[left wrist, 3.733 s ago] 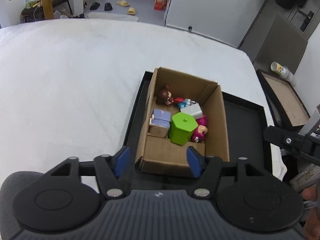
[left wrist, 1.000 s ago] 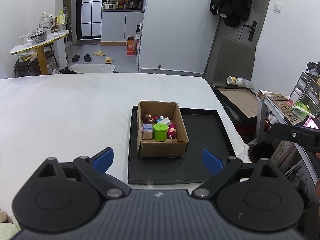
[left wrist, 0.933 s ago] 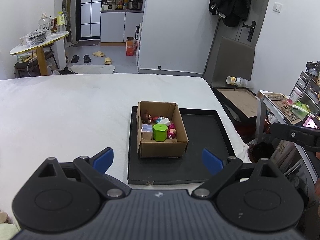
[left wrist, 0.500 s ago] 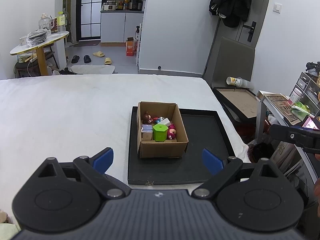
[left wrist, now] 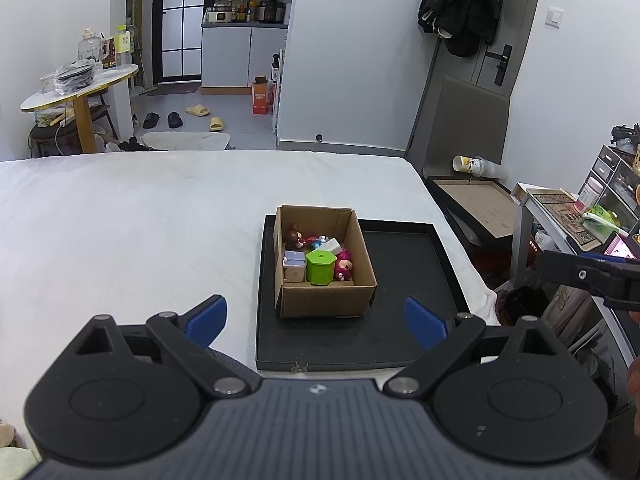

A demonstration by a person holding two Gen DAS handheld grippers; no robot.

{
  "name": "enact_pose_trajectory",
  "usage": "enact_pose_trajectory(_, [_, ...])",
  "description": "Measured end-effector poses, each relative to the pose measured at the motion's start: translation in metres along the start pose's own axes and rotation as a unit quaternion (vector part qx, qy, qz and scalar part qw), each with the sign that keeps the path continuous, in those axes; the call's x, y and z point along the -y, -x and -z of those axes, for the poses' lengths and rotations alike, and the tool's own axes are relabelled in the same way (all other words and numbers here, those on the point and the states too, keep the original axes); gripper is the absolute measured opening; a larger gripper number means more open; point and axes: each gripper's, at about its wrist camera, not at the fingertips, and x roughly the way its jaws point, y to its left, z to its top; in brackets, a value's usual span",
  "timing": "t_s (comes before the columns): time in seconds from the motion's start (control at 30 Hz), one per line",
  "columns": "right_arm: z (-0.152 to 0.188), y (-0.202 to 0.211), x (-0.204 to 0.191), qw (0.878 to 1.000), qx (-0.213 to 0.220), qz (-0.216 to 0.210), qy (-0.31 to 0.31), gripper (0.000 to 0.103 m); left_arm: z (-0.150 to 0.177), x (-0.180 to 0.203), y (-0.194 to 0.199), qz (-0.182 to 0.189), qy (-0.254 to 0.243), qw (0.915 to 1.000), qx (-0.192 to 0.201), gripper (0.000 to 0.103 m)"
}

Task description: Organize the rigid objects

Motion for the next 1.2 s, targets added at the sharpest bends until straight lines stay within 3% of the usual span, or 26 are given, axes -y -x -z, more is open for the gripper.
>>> enact_pose_trajectory(1.2, [-0.0022,0.0059,-0.0049,1.000,0.001,0.010,0.014,0.103,-0.0006,-0.0013,0.0033,-0.003,0.001,1.0000,0.003,0.095])
